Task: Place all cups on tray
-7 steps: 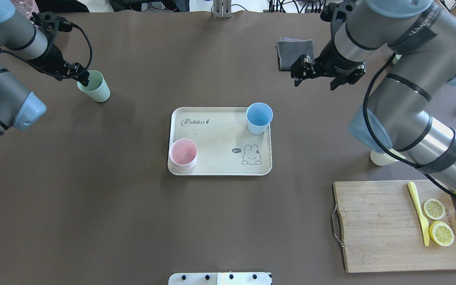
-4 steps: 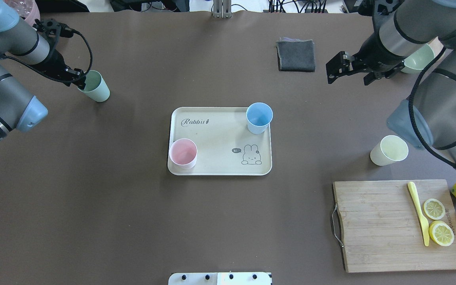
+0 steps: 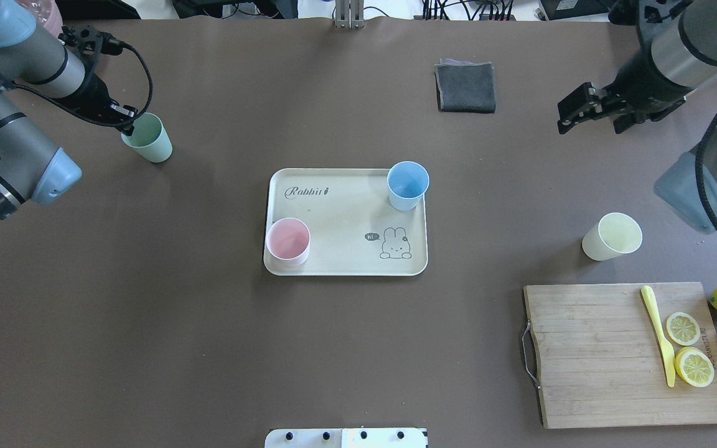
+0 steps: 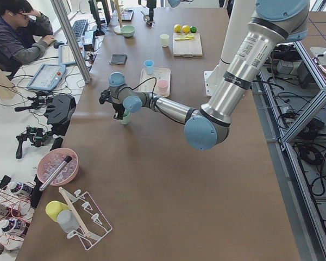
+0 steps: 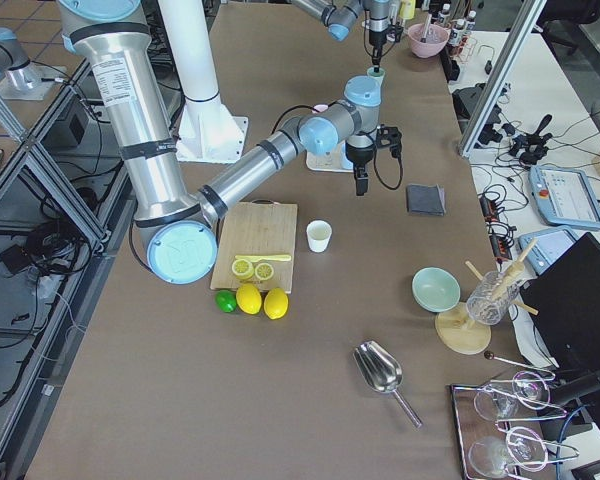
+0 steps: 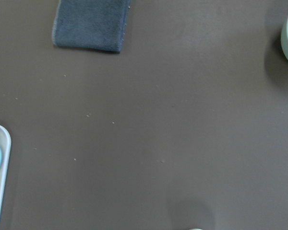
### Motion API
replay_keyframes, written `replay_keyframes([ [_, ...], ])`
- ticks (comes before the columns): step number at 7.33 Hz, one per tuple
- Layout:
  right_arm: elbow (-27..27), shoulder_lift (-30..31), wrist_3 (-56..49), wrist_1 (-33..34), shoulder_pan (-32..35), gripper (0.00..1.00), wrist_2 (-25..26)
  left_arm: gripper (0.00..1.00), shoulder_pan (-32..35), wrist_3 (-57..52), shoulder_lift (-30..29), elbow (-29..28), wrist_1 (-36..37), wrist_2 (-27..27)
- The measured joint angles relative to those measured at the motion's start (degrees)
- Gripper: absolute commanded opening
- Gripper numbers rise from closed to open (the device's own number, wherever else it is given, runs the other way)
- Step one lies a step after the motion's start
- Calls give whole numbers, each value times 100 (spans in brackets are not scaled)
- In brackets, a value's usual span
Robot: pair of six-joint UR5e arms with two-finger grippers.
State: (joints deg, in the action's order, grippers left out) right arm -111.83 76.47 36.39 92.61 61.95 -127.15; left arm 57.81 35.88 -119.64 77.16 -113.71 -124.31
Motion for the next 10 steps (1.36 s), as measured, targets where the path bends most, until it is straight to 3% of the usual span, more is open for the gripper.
replay_keyframes([
  [4,-98,1573,-85,-1185,68,98,82,0,-669,1479,-347,727,410,37],
  [8,-66,1761,20,-1306,28,98,197,0,-1514,2570,-794,872,515,539],
  [9,-57,1760,29,-1307,16,98,199,55,-1588,2657,-849,850,516,598],
  [10,-48,1759,37,-1307,1,99,199,98,-1631,2699,-872,838,516,672],
])
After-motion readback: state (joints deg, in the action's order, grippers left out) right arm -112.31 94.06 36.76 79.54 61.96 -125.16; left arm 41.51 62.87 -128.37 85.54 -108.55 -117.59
